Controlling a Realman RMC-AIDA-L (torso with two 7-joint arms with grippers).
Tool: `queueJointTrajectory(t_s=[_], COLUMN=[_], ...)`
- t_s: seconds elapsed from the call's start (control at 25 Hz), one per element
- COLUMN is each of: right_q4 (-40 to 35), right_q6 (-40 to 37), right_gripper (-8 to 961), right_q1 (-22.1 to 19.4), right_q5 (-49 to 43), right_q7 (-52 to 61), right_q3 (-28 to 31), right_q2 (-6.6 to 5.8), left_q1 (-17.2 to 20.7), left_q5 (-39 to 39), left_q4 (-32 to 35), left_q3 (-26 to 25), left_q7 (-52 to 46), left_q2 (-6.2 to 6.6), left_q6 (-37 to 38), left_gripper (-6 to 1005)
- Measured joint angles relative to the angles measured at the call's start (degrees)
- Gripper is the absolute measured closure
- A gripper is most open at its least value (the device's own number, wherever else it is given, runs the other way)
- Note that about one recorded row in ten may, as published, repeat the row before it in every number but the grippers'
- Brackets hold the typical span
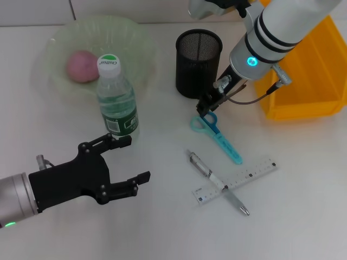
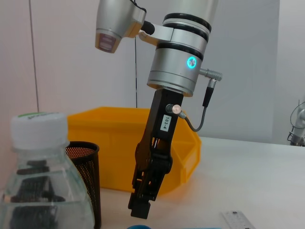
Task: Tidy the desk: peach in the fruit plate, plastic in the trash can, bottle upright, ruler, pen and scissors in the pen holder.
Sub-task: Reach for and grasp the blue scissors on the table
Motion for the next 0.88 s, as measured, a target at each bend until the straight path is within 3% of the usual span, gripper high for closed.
queueJointTrajectory(t_s=[0.36, 0.88], right_q4=[3.3, 5.3], right_q6=[3.7, 5.5], right_gripper=[658, 660], right_q1=[0.7, -0.1], right_q5=[4.2, 4.6], right_q7=[-0.4, -0.3], right_q3=[-5.6, -5.8], right_q2=[0.00, 0.00], left_q1=[-0.6, -1.1], left_q5=[-0.2, 0.0], left_q4=[-0.1, -0.1], left_q3=[0.0, -0.1], left_q7=[0.0, 0.0], left_q2=[0.11, 0.24], left_q6=[-0.4, -0.6], left_gripper=[153, 154])
